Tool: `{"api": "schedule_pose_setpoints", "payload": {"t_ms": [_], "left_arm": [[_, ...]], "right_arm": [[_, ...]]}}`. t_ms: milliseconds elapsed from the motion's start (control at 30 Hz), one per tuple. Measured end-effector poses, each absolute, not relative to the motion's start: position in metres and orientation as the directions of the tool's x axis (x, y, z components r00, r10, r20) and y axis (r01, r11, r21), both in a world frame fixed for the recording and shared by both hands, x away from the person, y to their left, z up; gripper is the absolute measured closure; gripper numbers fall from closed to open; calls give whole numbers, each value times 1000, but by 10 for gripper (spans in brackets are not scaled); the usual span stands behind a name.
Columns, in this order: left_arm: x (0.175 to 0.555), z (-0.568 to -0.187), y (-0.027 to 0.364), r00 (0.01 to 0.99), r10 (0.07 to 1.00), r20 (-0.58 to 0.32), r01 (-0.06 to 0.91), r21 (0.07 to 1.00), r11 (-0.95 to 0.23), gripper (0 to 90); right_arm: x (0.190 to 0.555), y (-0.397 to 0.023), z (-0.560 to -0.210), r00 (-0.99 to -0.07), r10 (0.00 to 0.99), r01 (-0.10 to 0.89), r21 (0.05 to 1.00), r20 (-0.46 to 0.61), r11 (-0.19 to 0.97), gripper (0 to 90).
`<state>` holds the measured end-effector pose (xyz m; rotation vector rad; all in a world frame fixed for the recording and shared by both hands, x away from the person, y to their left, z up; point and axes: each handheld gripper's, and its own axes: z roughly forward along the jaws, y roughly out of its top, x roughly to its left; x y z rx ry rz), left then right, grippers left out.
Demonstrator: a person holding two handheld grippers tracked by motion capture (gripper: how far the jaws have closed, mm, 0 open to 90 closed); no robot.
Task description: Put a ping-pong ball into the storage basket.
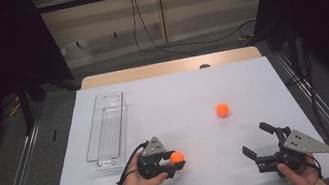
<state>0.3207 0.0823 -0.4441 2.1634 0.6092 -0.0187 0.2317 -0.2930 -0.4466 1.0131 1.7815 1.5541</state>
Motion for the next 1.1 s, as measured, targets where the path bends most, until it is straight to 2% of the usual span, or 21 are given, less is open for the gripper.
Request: {"api": "schedule_pose_setpoints", "payload": {"t_ms": [1100], "left_arm": [[339,-425,93,837,494,-234,480,748,-459,508]], "right_arm": [[232,-293,-446,-557,828,175,984,69,35,25]]}}
